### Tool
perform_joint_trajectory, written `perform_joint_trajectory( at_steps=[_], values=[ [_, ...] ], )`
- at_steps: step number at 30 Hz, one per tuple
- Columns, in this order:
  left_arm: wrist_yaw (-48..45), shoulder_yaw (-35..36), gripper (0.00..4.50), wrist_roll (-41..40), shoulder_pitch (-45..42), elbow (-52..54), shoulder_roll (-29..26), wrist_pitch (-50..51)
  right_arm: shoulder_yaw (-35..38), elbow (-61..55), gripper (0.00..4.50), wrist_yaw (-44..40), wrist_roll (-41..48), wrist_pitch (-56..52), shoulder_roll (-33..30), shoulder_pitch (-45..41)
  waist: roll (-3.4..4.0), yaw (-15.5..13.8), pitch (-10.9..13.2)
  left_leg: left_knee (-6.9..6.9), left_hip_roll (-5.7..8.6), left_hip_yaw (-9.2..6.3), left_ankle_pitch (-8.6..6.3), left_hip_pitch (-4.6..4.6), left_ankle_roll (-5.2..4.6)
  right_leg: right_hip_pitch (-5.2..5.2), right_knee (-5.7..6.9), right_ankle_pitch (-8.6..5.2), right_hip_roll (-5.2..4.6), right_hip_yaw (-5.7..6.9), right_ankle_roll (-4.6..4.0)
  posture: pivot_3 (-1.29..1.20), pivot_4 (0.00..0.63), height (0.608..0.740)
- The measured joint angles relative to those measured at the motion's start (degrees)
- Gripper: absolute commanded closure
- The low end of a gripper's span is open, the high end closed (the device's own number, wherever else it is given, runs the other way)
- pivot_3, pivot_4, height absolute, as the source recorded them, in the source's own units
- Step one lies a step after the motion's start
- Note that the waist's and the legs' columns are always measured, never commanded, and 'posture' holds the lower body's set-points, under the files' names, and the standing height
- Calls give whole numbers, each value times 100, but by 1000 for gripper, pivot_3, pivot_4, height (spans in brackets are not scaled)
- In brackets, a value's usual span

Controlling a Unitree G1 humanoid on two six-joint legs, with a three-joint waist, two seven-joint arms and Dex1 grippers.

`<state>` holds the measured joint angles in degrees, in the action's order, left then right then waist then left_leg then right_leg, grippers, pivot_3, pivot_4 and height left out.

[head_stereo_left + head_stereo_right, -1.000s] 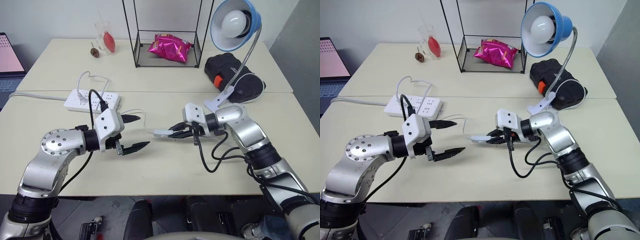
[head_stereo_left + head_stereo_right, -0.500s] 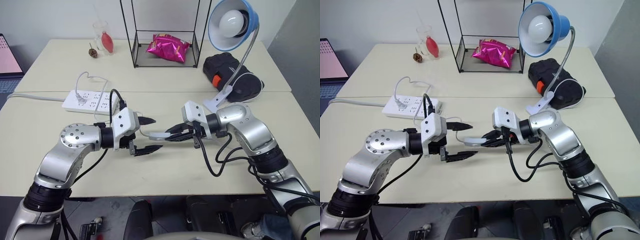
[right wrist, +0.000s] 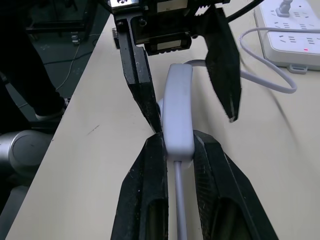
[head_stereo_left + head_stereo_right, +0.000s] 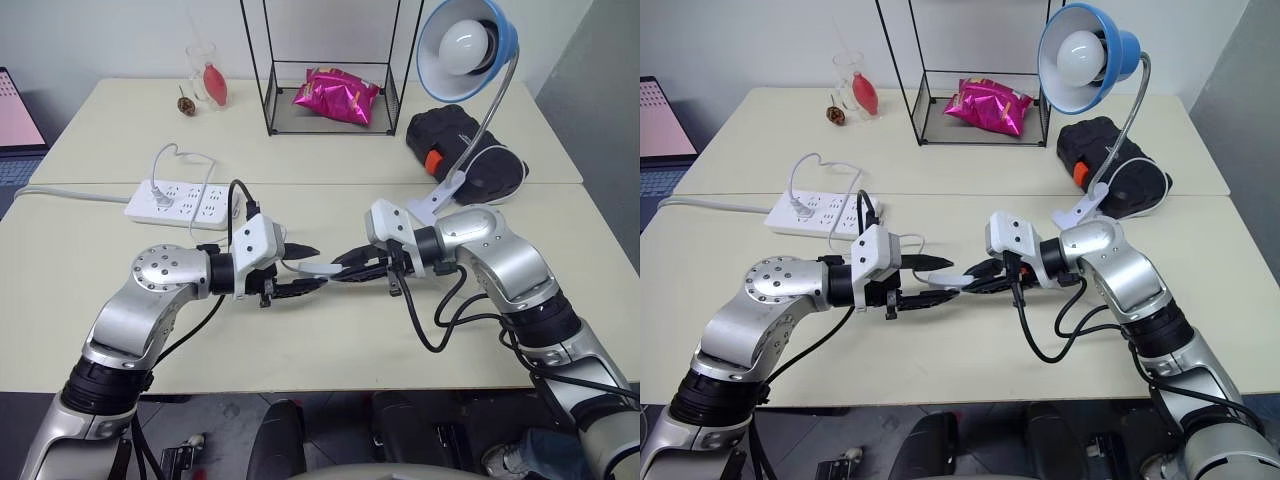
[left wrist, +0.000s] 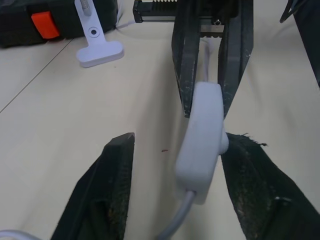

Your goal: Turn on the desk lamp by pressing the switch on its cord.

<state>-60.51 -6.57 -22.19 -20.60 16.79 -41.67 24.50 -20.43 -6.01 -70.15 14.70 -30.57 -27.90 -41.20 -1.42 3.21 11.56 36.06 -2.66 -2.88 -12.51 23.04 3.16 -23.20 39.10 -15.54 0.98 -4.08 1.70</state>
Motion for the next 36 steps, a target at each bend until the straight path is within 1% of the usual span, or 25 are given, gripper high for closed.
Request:
perform_joint_trajectory(
  at_steps=[1, 2, 3, 5, 12, 26, 27, 28, 29, 31, 32, 34, 36],
  values=[
    [-18, -7, 3011, 0, 0, -14, 10, -14, 0, 0, 4154, 22, -3, 2, -4, -1, 0, 0, 0, 0, 0, 0, 0, 0, 0, 0, 0, 0, 0, 0, 0, 0, 150, 740],
    [-29, -16, 3111, 1, 0, -26, 18, -22, 1, 0, 4154, 33, -8, 4, -9, -2, 0, 0, 0, 0, 0, 0, 0, 0, 0, 0, 0, 0, 0, 0, 0, 0, 150, 740],
    [-47, -39, 3399, 2, 0, -39, 22, -32, 2, 0, 4154, 37, -14, 9, -28, -3, 0, 1, 0, 0, 0, 0, 0, 0, 0, 0, 0, 0, 0, 0, 0, 0, 150, 740],
    [-127, -59, 3617, 6, 0, -51, 21, -79, -5, 0, 4154, 9, -14, 31, -53, -4, 0, 1, 0, 0, 0, 0, 0, 0, 0, 0, 0, 0, 0, 0, 0, 0, 150, 740],
    [-252, -69, 3729, 50, 0, -63, 21, -150, -22, 1, 4154, -89, -24, 171, -107, -5, 0, 1, 0, 0, 0, 0, 0, 0, 0, 0, 0, 0, 0, 0, 0, 0, 150, 740],
    [-303, -74, 3774, 112, 0, -111, 43, -287, -66, 3, 4154, -102, -157, 403, -120, -6, 0, 1, 0, 0, 0, 0, 0, 0, 0, 0, -1, 0, 0, 0, 0, 0, 150, 740],
    [-303, -74, 3081, 109, 0, -111, 44, -282, -67, 3, 4154, -107, -166, 415, -118, -6, 0, 1, 0, 0, 0, 0, 0, 0, 0, 0, 0, 0, 0, 0, 0, 0, 150, 740],
    [-266, -68, 2975, 109, -4, -124, 53, -276, -72, 3, 4154, -100, -167, 417, -103, -5, 0, 1, 0, 0, 0, 0, 0, 0, 0, 0, 0, 0, 0, 0, 0, 0, 150, 740],
    [-255, -59, 2652, 109, -15, -142, 57, -276, -81, 3, 4155, -91, -170, 417, -83, -5, 0, 1, 0, 0, 0, 0, 0, 0, 0, 0, 0, 0, 0, 0, 0, 0, 150, 740],
    [-247, -52, 2258, 120, -21, -145, 54, -282, -103, 3, 4155, -99, -169, 424, -62, -5, 0, 1, 0, 0, 0, 0, 0, 0, 0, 0, 0, 0, 0, 0, 0, 0, 150, 740],
    [-250, -44, 1937, 136, -20, -145, 33, -310, -117, 3, 4155, -109, -169, 433, -47, -5, 0, 1, 0, 0, 0, 0, 0, 0, 0, 0, 0, 0, 0, 0, 0, 0, 150, 740],
    [-279, -24, 1662, 118, -17, -141, -33, -314, -131, 3, 4155, -135, -166, 447, -35, -4, 0, 1, 0, 0, 0, 0, 0, 0, 0, 0, 0, 0, 0, 0, 0, 0, 150, 740],
    [-366, 44, 1625, 30, 28, -94, -177, -222, -135, 4, 4155, -171, -165, 454, -36, -4, 0, 3, 0, -1, 0, 0, 0, 0, 0, 0, 0, 0, 0, 0, 0, 0, 150, 740]
  ],
)
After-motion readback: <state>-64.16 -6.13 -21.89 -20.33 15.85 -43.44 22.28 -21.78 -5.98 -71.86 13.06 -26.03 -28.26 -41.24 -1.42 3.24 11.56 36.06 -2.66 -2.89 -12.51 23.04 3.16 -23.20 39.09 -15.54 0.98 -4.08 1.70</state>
